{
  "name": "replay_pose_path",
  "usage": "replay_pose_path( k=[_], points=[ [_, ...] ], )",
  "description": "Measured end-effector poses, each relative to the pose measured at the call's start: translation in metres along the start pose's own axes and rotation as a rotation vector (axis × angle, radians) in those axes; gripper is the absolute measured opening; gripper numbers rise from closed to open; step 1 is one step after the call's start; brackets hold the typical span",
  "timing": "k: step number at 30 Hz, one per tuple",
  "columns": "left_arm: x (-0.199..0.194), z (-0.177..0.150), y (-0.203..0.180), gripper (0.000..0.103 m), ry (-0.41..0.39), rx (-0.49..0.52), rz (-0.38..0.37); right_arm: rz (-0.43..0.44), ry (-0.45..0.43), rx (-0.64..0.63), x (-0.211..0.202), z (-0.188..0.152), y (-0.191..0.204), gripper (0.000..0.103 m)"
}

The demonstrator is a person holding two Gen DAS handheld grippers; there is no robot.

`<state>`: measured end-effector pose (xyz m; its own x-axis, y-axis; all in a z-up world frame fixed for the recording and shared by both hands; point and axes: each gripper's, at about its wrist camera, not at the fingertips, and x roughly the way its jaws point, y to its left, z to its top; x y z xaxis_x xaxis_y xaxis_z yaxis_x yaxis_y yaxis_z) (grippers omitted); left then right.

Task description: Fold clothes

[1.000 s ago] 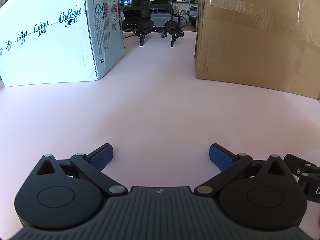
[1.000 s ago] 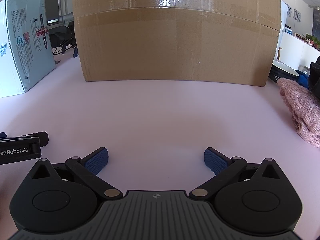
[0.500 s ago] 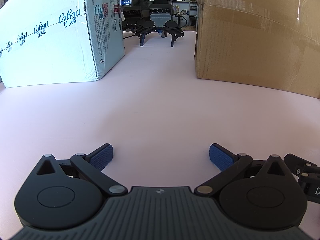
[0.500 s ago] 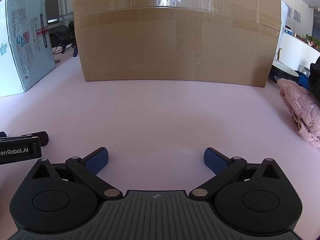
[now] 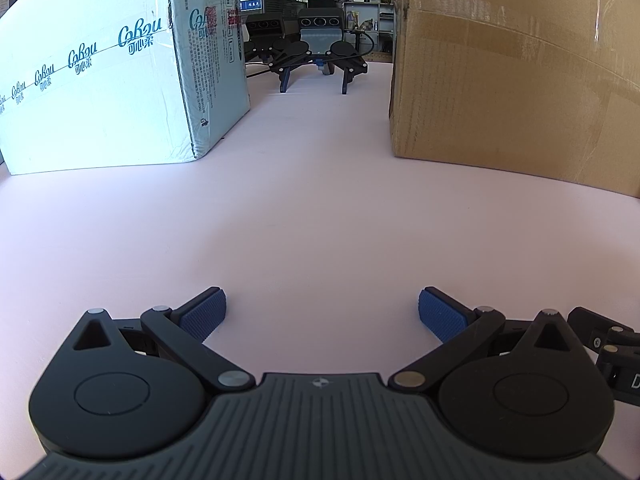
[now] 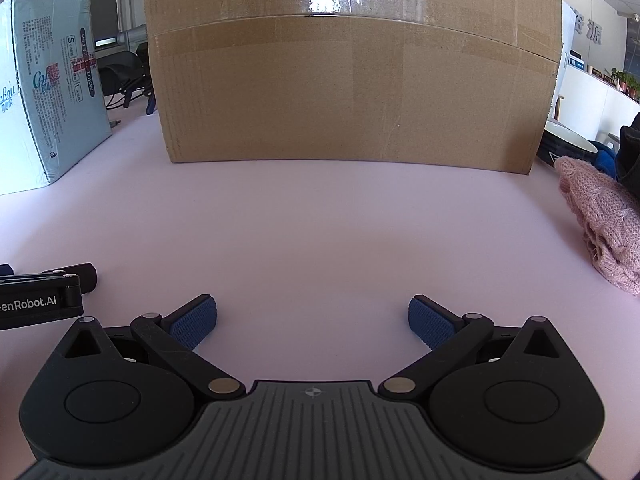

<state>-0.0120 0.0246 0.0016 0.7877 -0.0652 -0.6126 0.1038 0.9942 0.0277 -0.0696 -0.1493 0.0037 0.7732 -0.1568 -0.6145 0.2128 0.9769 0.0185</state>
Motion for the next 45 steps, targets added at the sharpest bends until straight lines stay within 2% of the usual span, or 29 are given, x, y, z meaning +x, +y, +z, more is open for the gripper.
replay_pose_path(
  k=[30,39,45],
  points=[
    [0.001,0.001,0.000,0.103,-0.002,0.001,0.000,0.007,0.000,-0.005,0.003,0.001,-0.003,0.103],
    [0.001,0.001,0.000,0.103,-0.001,0.001,-0.001,0.012,0.000,0.000,-0.005,-0.002,-0.016,0.103],
    [0.001,0.001,0.000,0.103,-0.001,0.001,-0.001,0.008,0.001,-0.002,-0.002,-0.001,-0.007,0.103]
  ],
)
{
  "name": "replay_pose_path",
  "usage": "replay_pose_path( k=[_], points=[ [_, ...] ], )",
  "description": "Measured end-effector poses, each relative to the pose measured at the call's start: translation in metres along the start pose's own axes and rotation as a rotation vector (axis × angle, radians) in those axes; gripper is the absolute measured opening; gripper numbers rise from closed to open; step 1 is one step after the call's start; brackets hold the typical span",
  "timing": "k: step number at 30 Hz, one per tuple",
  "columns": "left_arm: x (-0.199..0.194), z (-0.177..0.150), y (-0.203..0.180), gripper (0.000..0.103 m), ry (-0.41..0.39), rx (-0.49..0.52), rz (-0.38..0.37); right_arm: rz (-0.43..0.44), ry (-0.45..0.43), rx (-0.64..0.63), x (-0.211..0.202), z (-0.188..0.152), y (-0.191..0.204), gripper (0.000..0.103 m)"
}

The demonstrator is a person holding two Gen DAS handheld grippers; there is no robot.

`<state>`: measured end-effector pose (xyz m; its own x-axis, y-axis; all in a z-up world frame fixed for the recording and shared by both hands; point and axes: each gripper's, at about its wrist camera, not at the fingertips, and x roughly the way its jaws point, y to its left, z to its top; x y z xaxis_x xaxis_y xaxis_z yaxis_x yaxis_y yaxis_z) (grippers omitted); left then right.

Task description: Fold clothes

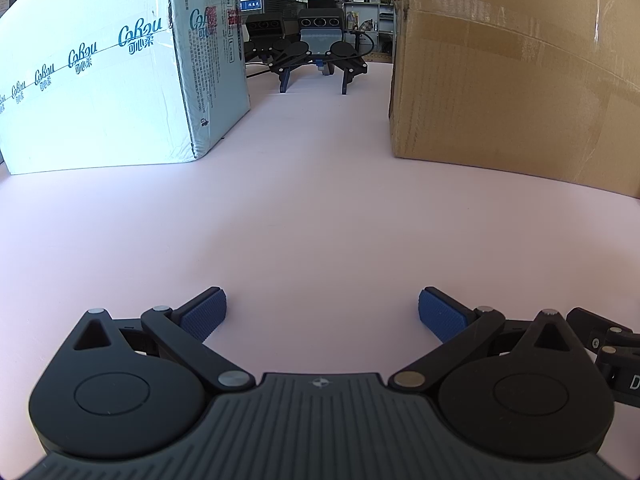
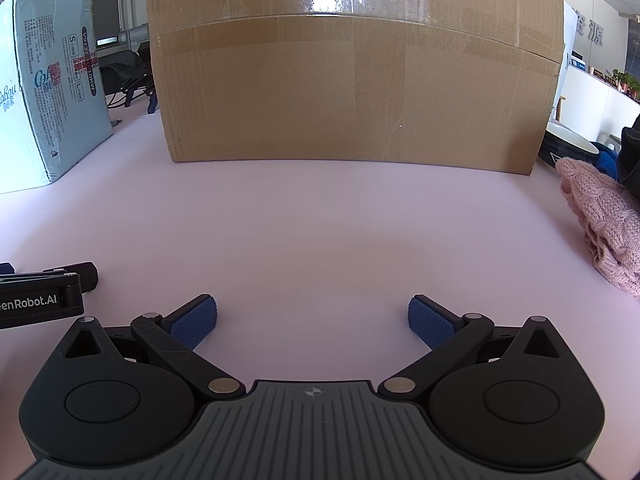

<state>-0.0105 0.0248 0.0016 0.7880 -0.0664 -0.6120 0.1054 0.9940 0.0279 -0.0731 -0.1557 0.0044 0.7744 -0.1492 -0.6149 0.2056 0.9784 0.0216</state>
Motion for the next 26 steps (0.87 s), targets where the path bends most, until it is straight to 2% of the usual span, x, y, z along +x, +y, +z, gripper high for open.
replay_pose_path(
  k=[26],
  points=[
    [-0.0010,-0.0010,-0.0004,0.103,0.001,0.000,0.000,-0.002,0.000,0.001,-0.0001,0.0008,0.0022,0.103]
  ],
)
